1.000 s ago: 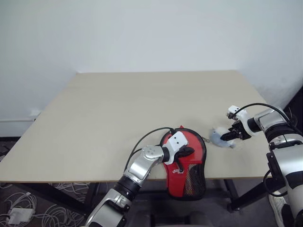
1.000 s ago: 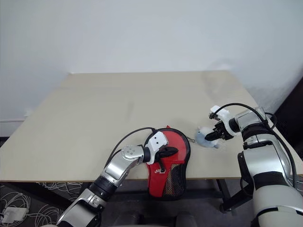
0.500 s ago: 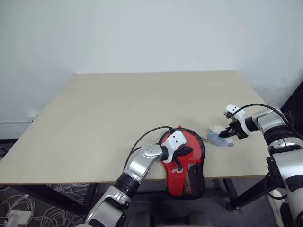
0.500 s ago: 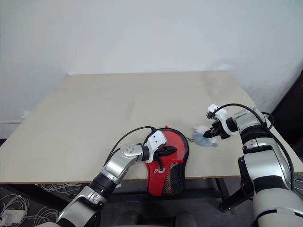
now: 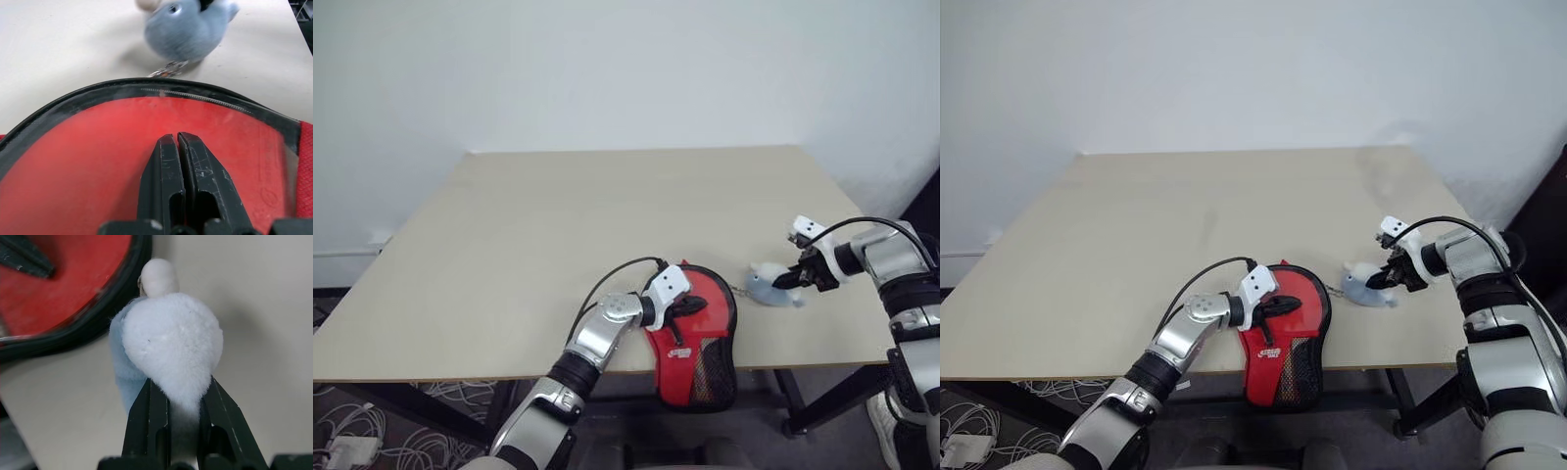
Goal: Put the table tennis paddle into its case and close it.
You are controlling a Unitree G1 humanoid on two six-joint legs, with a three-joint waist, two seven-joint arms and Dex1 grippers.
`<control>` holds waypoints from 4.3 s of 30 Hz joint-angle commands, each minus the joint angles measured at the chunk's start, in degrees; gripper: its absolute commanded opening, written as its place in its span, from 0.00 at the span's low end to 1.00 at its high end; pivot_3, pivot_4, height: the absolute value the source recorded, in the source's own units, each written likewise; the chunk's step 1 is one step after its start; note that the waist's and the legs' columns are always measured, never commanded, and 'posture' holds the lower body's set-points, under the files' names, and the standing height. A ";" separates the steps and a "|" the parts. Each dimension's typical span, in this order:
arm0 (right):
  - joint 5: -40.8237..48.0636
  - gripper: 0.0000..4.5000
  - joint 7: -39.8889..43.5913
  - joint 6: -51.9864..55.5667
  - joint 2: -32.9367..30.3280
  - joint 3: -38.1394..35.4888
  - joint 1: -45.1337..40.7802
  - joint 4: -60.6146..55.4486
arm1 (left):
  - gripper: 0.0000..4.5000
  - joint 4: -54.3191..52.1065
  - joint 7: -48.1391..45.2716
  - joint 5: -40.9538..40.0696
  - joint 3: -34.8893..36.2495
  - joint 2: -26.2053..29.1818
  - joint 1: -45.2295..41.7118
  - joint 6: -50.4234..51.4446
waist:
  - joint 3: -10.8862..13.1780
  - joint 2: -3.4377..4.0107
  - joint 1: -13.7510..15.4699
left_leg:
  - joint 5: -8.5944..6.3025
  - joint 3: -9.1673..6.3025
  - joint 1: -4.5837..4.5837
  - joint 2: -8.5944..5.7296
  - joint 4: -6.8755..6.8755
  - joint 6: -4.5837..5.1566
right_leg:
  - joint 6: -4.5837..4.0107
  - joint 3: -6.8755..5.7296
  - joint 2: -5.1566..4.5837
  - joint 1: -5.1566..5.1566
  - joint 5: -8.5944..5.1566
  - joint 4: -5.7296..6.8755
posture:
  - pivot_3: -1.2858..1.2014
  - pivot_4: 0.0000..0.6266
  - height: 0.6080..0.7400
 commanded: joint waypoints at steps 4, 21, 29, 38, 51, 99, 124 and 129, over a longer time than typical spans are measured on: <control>4.01 0.04 4.86 1.21 -5.00 -0.67 2.71 -9.22 | 0.00 7.94 0.85 3.58 -1.22 2.13 2.96 0.78 | 0.00 0.01 0.01 | 0.00 0.00 0.00 0.00 0.00 0.00 | 0.00 0.00 0.00 -0.01 0.00 0.00 | 0.52 0.00 1.00; 19.05 0.04 7.60 0.69 -17.17 4.18 15.28 -33.10 | 0.00 9.39 0.72 3.56 -1.11 1.97 1.77 0.76 | 0.13 -0.21 0.03 | -0.05 0.01 0.01 0.00 0.02 -0.08 | -0.08 -0.05 -0.06 -0.03 -0.14 -0.05 | 0.52 0.00 1.00; 20.56 0.04 7.60 -1.31 -20.35 4.24 22.80 -43.09 | 0.00 9.93 0.72 3.64 -1.06 2.18 1.36 0.34 | 0.14 -0.26 0.05 | -0.07 -0.02 0.03 0.00 0.02 -0.10 | -0.04 -0.08 -0.07 -0.04 -0.17 -0.07 | 0.52 0.00 1.00; 23.69 0.04 7.60 -3.64 -26.59 4.44 28.38 -49.67 | 0.00 9.90 0.60 3.74 -1.30 2.31 1.70 0.09 | 0.15 -0.30 0.22 | -0.23 -0.03 0.04 -0.01 0.04 -0.26 | 0.00 -0.12 -0.10 -0.02 -0.23 -0.10 | 0.52 0.00 1.00; 26.03 0.04 7.27 -3.71 -26.47 4.48 24.97 -49.58 | 0.00 10.49 0.82 3.97 -1.32 1.84 1.48 -0.59 | 0.16 -0.36 1.41 | -0.33 0.02 0.04 -0.02 0.09 -0.30 | 0.02 -0.12 -0.14 -0.03 -0.25 -0.16 | 0.52 0.00 1.00; 32.63 0.04 7.60 -0.10 -30.47 1.56 38.22 -65.83 | 0.00 11.94 0.02 5.12 -1.23 1.24 0.80 -1.38 | 0.17 -0.59 1.46 | -0.37 0.00 0.03 -0.03 0.10 -0.33 | 0.04 -0.18 -0.21 -0.01 -0.27 -0.20 | 0.52 0.00 1.00; 38.35 0.88 7.14 6.60 -26.04 -2.60 30.74 -66.06 | 0.09 4.42 4.19 3.81 3.02 3.20 0.07 2.86 | 0.25 -0.83 1.12 | -0.41 -0.03 0.05 -0.01 0.06 -0.36 | 0.05 -0.25 -0.26 -0.01 -0.28 -0.26 | 0.52 0.00 1.00; 35.67 1.00 2.25 9.25 -16.60 -0.94 15.27 -52.42 | 0.44 -10.45 5.46 -0.23 10.59 9.36 0.08 7.16 | 0.78 -1.12 -0.05 | -0.40 -0.05 0.03 0.04 -0.01 -0.37 | -0.01 -0.22 -0.17 -0.14 -0.28 -0.12 | 0.52 0.00 1.00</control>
